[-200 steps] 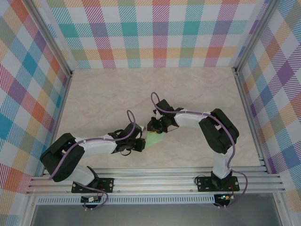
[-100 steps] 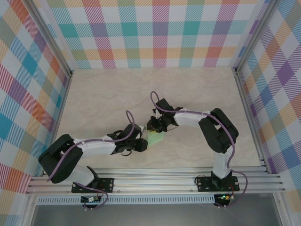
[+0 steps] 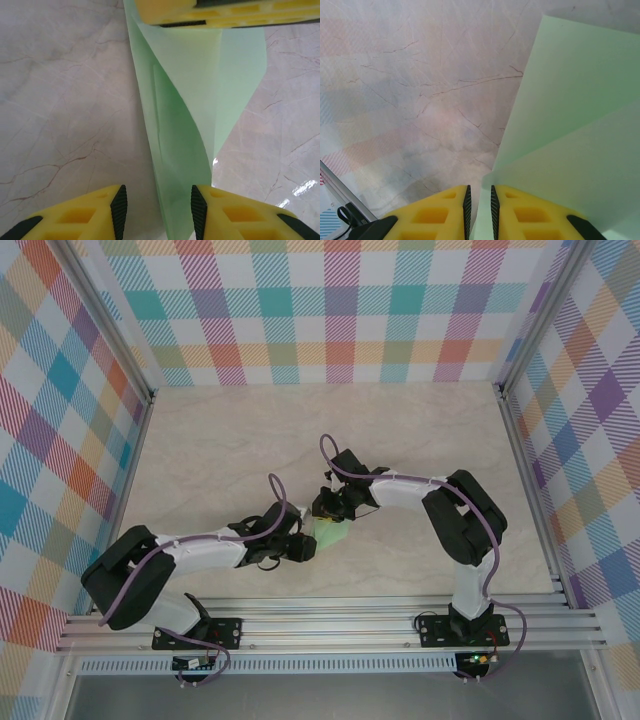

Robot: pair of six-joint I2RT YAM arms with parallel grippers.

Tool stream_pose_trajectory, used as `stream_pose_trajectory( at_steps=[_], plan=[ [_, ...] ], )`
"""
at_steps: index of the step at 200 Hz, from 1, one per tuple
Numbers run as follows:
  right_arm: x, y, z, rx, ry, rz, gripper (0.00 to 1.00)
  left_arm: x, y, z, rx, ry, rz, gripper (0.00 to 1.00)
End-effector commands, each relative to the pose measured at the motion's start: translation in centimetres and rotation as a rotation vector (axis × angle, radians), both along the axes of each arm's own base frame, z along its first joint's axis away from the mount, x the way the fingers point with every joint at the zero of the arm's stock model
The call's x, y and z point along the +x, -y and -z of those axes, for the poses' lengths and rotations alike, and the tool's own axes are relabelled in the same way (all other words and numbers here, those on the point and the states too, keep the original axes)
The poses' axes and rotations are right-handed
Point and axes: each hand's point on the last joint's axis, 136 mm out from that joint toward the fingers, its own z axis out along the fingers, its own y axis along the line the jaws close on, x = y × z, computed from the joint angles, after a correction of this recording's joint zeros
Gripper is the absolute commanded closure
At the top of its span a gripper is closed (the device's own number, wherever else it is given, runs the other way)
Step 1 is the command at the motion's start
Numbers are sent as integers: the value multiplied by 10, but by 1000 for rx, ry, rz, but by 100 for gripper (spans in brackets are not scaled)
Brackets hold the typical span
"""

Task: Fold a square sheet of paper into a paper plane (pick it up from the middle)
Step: Fourth fold the wing at the center of the table.

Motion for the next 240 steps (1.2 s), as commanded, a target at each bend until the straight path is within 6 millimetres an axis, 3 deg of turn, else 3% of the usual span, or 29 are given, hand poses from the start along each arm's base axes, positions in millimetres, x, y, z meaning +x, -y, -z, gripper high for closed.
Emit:
stream_pose_trajectory(
  at_steps=[1,22,48,89,132,178,240],
  plan=[
    [4,0,1,-9,3,-6,79,4,-4,-17,0,59,-20,59],
    [3,0,1,-9,2,-6,79,4,-6,-22,-9,70,-34,58],
    [3,-1,1,-8,-1,-6,79,-1,7,-25,-65,44,12,58],
    [4,-3,0,2,-2,-7,79,-9,20,-11,-49,-25,78,58],
    [3,-2,1,2,-6,-9,79,-6,15,3,14,-24,58,59],
    [3,-3,0,5,-3,-9,79,-6,9,7,70,-15,62,70],
    [4,-3,0,3,-3,-8,79,-10,9,10,90,-14,80,70]
  ],
)
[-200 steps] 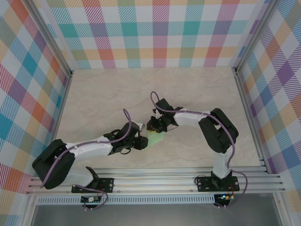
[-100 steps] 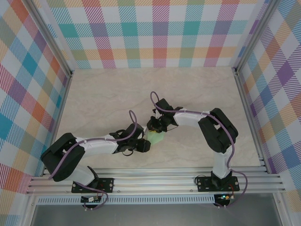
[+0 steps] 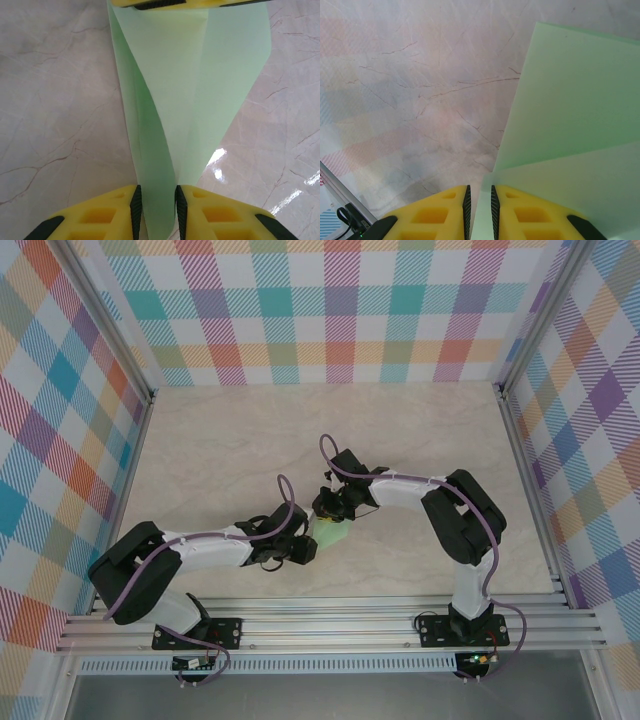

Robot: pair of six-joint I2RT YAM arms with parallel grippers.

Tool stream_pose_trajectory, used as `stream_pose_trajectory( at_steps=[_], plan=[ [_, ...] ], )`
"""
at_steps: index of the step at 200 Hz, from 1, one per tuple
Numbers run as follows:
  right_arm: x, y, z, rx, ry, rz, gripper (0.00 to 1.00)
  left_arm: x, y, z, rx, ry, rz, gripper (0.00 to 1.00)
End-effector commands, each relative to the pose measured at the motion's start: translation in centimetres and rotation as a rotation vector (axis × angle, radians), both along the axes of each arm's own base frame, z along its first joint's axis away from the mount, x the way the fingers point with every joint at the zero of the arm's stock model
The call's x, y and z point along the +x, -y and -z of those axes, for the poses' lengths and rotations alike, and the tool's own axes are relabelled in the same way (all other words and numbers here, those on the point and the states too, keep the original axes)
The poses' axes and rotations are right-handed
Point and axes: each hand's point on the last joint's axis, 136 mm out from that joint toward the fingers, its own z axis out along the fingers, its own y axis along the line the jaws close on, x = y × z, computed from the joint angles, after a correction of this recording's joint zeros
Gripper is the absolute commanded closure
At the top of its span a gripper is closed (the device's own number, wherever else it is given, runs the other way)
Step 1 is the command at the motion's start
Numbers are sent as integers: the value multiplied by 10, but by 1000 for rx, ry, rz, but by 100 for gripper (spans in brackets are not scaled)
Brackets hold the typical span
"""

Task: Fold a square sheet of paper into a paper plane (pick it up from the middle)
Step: Fourth fold the wing at the center of the table.

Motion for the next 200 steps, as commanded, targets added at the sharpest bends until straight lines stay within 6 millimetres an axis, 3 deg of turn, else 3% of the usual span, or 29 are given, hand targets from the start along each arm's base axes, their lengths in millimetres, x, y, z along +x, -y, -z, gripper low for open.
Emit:
stream_pose_trajectory(
  at_steps=[1,68,152,200],
  plan=[
    [3,-3,-1,4,0,-8,79,-4,2,2,36,1,31,70],
    [4,-3,0,-1,-1,-7,79,-4,0,-1,35,14,29,82],
    [6,-1,11,-27,-12,3,80,-7,-1,4,-11,-6,9,84],
    [3,5,27,-62,-33,13,81,-11,0,4,-52,-24,2,86]
  ],
)
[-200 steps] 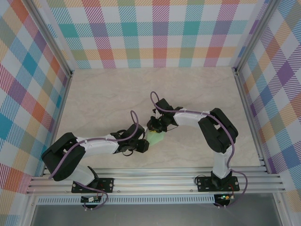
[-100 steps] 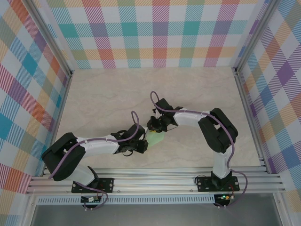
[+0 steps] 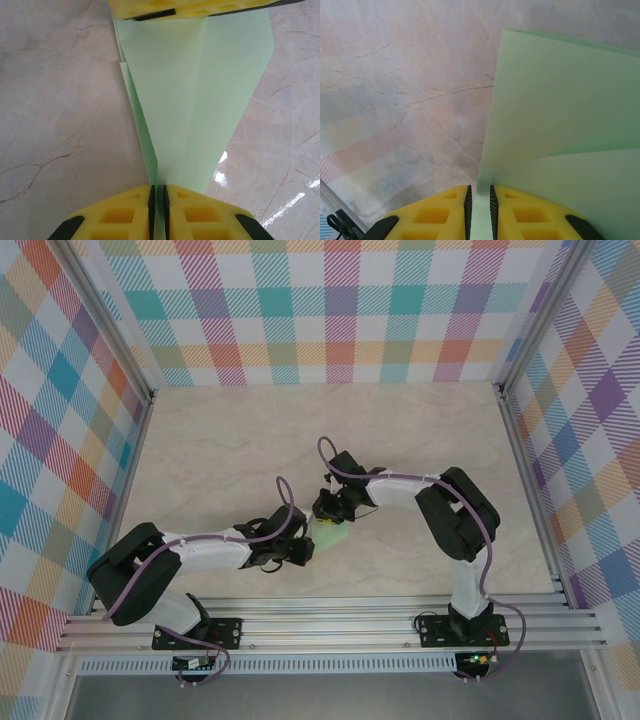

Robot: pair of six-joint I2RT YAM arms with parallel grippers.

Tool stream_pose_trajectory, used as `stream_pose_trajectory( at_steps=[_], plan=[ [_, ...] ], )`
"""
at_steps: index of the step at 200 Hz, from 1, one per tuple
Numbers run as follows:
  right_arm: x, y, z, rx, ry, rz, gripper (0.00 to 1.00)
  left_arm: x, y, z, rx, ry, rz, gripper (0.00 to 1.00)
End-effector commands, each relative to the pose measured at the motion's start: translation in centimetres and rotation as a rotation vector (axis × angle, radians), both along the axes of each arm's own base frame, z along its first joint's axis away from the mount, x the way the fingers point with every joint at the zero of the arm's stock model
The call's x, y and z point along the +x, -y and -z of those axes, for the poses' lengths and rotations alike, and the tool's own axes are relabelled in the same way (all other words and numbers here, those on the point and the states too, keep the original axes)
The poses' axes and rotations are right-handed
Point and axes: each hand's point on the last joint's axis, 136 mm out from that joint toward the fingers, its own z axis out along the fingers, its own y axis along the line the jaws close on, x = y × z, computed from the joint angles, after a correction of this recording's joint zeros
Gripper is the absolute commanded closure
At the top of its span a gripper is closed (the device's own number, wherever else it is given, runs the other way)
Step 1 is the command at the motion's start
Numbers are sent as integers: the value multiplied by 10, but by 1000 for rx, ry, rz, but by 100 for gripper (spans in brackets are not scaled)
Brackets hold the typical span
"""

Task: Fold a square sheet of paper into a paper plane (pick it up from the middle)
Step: Fourth fold the wing at the center of the table.

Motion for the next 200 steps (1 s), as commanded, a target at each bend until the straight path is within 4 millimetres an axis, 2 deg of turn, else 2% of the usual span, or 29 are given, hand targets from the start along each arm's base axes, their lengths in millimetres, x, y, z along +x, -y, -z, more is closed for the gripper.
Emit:
stream_pose_trajectory(
  at_steps=[1,23,55,76,103,139,161,200],
  plan=[
    [2,4,12,-32,-10,9,81,-9,2,2,-43,-39,7,86],
    [-1,7,18,-46,-20,9,81,-9,0,1,-52,-37,-7,87],
    [-4,9,19,-52,-20,0,81,-9,-3,-8,-81,-26,-35,80],
    [-5,10,20,-54,-22,-4,81,-5,-6,-24,-129,1,-69,74],
    [-6,10,20,-51,-26,-4,81,0,-10,-46,-198,27,-116,73],
    [-6,10,20,-49,-22,-2,81,1,6,-67,-310,11,-96,76],
    [-6,10,21,-49,-25,-3,81,5,17,-66,-341,-15,-99,78],
    [-7,11,21,-51,-26,-1,81,13,25,-49,-338,-51,-114,79]
  ],
)
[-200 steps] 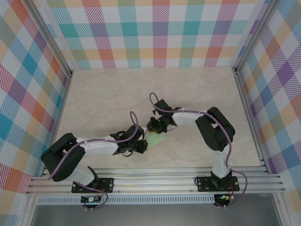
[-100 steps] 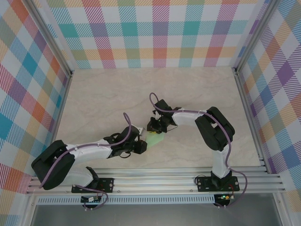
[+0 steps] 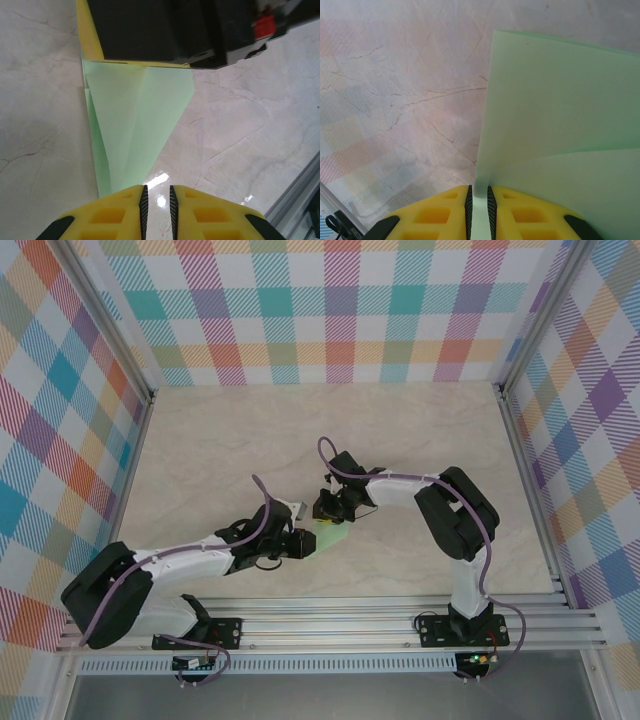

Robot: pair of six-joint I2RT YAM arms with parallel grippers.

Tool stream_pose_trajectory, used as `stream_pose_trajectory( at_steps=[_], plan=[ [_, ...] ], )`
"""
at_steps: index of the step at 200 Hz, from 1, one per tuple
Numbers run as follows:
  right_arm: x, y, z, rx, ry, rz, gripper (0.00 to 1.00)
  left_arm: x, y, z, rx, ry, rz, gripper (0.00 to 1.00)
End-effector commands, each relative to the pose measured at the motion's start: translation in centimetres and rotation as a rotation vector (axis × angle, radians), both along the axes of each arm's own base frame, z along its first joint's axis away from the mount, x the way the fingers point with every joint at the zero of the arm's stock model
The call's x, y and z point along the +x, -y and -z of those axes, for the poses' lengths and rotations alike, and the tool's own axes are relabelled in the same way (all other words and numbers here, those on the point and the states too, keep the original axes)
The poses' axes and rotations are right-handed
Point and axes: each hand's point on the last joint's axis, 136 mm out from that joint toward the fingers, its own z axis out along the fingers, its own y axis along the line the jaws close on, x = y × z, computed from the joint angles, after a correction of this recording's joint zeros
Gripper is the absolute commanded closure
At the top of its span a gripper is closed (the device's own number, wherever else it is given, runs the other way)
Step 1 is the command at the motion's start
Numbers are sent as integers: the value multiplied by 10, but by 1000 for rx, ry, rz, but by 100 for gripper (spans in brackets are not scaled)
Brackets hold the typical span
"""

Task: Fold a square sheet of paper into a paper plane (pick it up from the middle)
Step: Fourth fold the wing at the center of the table.

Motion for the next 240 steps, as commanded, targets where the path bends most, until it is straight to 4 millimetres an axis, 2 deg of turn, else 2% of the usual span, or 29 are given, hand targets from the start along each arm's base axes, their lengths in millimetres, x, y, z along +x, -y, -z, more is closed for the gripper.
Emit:
stream_pose_trajectory(
  at_steps=[1,43,94,122,166,240],
  plan=[
    [-7,11,19,-49,-25,-2,81,11,15,-6,-68,-4,-4,79],
    [-9,12,21,-49,-30,1,81,17,24,4,-110,-27,0,79],
    [-9,12,23,-53,-32,-2,81,14,18,10,-168,-60,17,78],
    [-10,12,24,-51,-35,-3,81,11,12,26,-152,-113,4,78],
    [-10,12,24,-52,-34,-4,81,1,1,38,-140,-154,-23,78],
    [-9,11,21,-49,-31,-5,81,-28,-10,53,-138,-239,0,77]
  ],
)
